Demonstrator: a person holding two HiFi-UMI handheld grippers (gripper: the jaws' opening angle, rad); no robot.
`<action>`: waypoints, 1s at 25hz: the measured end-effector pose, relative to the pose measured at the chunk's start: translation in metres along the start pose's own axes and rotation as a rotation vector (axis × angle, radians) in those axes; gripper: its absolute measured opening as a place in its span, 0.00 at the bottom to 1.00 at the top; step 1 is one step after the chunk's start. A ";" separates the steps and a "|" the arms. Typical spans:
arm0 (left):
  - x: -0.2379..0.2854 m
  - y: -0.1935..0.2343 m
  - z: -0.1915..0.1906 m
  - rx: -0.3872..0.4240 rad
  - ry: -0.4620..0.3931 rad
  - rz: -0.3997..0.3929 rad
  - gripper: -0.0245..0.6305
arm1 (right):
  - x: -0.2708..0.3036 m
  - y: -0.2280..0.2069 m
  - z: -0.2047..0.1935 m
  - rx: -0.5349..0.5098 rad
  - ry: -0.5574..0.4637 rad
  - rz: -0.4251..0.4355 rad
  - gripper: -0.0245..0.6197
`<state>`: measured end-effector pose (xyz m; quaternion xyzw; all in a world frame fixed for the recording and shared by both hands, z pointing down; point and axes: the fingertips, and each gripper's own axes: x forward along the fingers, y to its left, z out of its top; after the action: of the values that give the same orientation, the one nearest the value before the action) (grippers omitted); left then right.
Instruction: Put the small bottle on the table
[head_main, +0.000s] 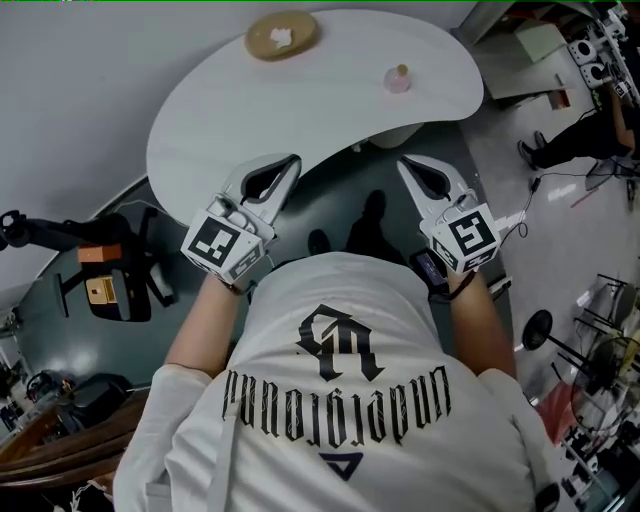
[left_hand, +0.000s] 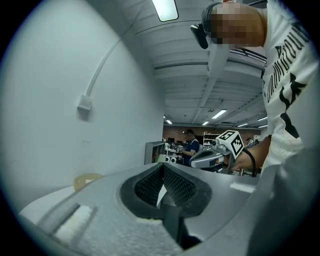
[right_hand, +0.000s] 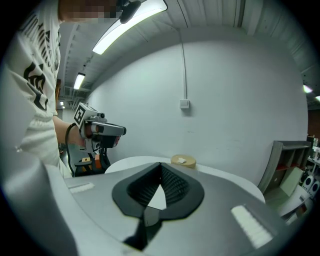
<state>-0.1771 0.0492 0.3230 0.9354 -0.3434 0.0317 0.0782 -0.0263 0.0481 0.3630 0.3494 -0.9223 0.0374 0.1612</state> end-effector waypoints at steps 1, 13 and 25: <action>-0.003 -0.003 0.000 -0.002 -0.002 -0.007 0.05 | -0.004 0.005 0.000 0.002 0.002 -0.007 0.04; -0.009 -0.048 0.001 -0.002 -0.009 -0.050 0.05 | -0.048 0.018 0.001 0.017 -0.003 -0.022 0.04; 0.025 -0.156 -0.008 -0.011 0.014 0.026 0.05 | -0.148 0.010 -0.032 -0.005 -0.032 0.061 0.04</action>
<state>-0.0573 0.1518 0.3138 0.9302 -0.3550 0.0376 0.0852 0.0800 0.1546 0.3454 0.3211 -0.9351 0.0343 0.1461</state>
